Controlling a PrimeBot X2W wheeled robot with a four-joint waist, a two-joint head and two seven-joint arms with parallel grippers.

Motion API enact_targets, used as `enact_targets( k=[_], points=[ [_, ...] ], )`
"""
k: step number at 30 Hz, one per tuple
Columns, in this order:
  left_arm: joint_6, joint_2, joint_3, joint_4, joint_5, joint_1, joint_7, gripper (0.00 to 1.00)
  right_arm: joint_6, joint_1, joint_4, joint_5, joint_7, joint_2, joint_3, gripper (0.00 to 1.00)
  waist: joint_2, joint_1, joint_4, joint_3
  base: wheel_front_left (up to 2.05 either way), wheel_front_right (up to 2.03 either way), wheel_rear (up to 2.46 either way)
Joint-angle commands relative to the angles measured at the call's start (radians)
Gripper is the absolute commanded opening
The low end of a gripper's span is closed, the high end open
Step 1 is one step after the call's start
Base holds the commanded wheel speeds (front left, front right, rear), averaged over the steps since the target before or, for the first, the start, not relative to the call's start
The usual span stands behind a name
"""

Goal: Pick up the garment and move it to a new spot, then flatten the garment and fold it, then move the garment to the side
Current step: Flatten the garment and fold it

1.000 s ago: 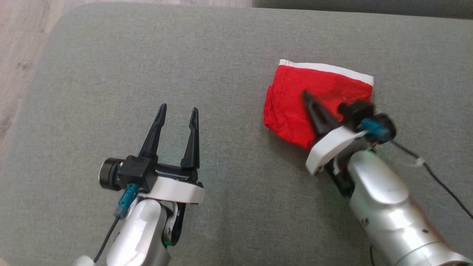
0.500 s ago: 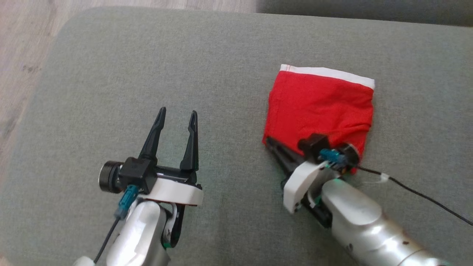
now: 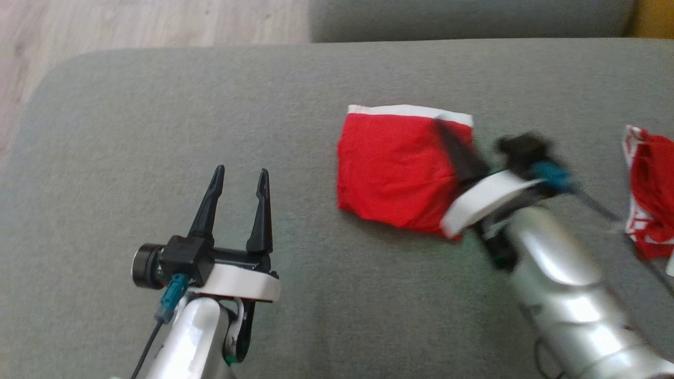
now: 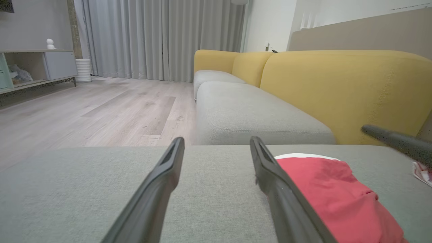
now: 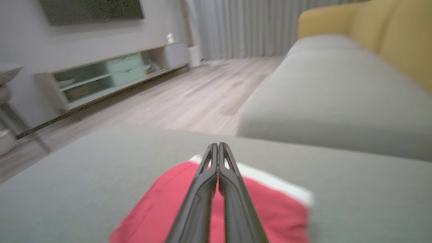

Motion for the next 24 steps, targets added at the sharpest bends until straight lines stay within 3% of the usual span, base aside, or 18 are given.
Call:
enact_targets(
  k=[1, 7, 12, 17, 18, 19, 20, 24],
  points=[
    [0.004, 0.008, 0.038, -0.035, 0.011, -0.017, -0.008, 1.0, -0.001, 0.019, -0.033, -0.014, -0.011, -0.005, -0.017, 0.0, 0.0, 0.0, -0.024, -0.02, 0.0, 0.0, 0.0],
    [0.003, 0.008, 0.075, -0.041, 0.009, -0.003, -0.008, 1.0, -0.001, 0.24, -0.249, -0.238, -0.011, 0.019, -0.387, 0.0, 0.0, 0.0, -0.073, -0.043, 0.0, 0.0, 0.0],
    [-0.02, 0.008, 0.108, -0.036, 0.024, 0.02, -0.008, 1.0, -0.001, 0.389, -0.382, -0.309, -0.011, 0.048, -0.475, 0.0, 0.0, 0.0, -0.094, -0.045, 0.0, 0.0, 0.0],
    [-0.033, 0.008, 0.123, -0.023, 0.028, 0.045, -0.008, 1.0, -0.001, 0.468, -0.434, -0.271, -0.011, 0.052, -0.481, 0.0, 0.0, 0.0, -0.1, -0.047, 0.0, 0.0, 0.0],
    [-0.034, 0.008, 0.123, -0.022, 0.028, 0.047, -0.008, 1.0, -0.001, 0.472, -0.438, -0.265, -0.011, 0.052, -0.482, 0.31, 0.0, 0.0, -0.098, -0.047, 0.0, 0.0, 0.0],
    [-0.035, 0.008, 0.122, -0.022, 0.028, 0.048, -0.008, 1.0, -0.001, 0.474, -0.443, -0.262, -0.011, 0.052, -0.483, 0.89, 0.0, 0.0, -0.096, -0.046, 0.0, 0.0, 0.0],
    [-0.036, 0.008, 0.122, -0.022, 0.027, 0.047, -0.008, 1.0, -0.001, 0.474, -0.446, -0.26, -0.011, 0.052, -0.486, 1.0, 0.0, 0.0, -0.094, -0.044, 0.0, 0.0, 0.0],
    [-0.035, 0.008, 0.114, -0.028, 0.024, 0.036, -0.008, 1.0, -0.001, 0.456, -0.451, -0.268, -0.011, 0.052, -0.485, 1.0, 0.0, 0.0, -0.076, -0.03, 0.0, 0.0, 0.0]
  ],
)
